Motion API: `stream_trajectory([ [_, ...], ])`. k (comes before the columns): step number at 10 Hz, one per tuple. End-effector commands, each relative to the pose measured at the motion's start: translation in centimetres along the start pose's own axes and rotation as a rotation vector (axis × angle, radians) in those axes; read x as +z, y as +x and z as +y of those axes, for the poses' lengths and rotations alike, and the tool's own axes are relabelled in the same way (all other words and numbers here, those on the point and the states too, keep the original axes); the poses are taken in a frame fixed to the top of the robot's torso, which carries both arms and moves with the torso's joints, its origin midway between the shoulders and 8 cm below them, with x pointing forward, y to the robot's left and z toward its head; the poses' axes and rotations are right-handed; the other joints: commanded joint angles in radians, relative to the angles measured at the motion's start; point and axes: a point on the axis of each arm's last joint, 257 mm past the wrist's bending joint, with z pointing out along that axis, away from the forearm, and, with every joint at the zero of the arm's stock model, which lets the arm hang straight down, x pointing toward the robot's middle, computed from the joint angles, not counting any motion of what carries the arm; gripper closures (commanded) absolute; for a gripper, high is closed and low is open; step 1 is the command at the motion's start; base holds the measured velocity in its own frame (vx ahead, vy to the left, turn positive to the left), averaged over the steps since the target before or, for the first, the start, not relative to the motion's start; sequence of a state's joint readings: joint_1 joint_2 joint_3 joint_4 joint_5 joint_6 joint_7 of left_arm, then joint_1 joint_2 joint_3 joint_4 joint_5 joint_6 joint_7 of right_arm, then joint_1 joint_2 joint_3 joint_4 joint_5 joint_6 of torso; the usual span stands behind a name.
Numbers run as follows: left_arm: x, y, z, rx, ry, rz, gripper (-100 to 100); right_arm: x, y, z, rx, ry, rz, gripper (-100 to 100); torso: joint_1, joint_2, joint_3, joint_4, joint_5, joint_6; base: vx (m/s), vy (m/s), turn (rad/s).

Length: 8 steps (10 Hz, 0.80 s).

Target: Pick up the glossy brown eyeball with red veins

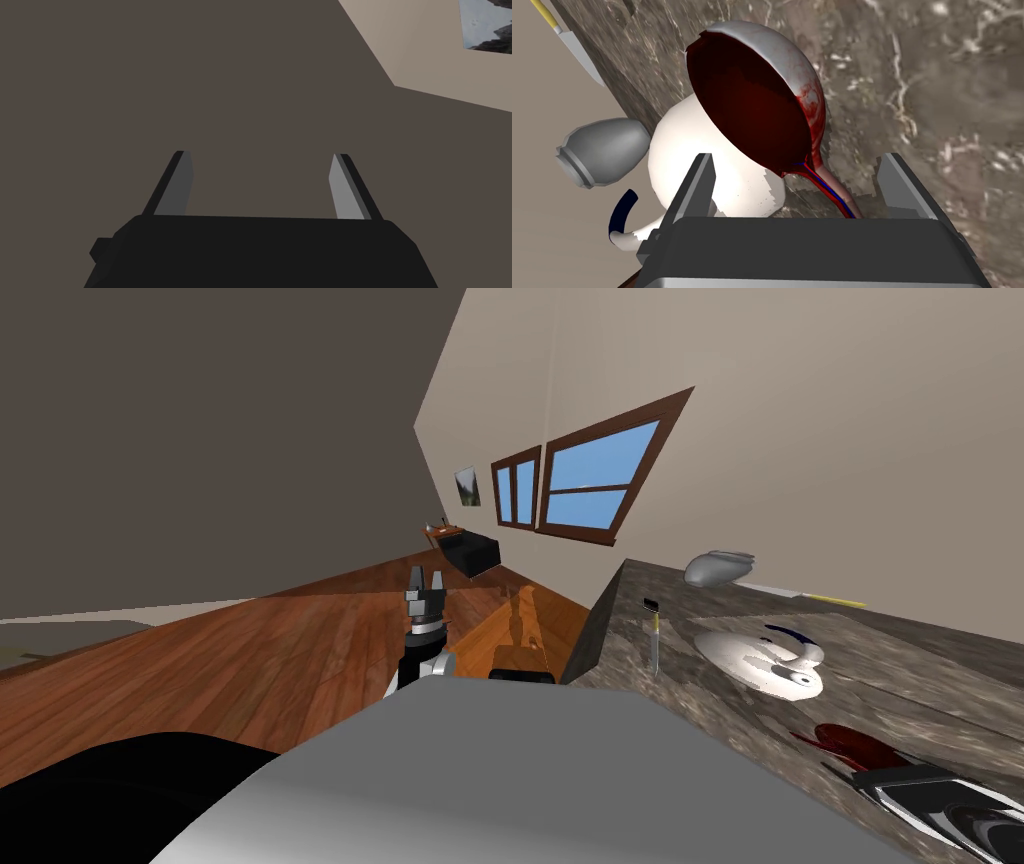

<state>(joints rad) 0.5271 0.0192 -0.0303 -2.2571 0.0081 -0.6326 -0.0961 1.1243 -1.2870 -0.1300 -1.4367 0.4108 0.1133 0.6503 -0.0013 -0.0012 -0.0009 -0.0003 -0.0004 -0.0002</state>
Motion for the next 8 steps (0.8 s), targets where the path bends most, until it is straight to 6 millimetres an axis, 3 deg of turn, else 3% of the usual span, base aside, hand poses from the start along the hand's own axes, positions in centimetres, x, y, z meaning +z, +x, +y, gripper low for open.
stream_trajectory([
  [1,0.0,0.0,0.0,0.000,0.000,0.000,0,0.1,1.3,0.1,0.029,0.005,0.027,-100,0.000,0.000,0.000,0.000,0.000,0.000,-0.063,0.003,0.266],
  [6,0.0,0.0,0.0,0.000,0.000,0.000,0,0.3,5.8,0.4,0.128,0.027,0.122,-100,0.001,0.009,0.005,0.002,0.000,0.000,-0.123,-0.001,0.285],
  [8,0.0,0.0,0.0,0.000,0.000,0.000,0,0.3,6.0,0.4,0.130,0.028,0.125,-100,0.000,0.011,0.006,0.003,0.000,0.000,-0.097,0.001,0.154],
])
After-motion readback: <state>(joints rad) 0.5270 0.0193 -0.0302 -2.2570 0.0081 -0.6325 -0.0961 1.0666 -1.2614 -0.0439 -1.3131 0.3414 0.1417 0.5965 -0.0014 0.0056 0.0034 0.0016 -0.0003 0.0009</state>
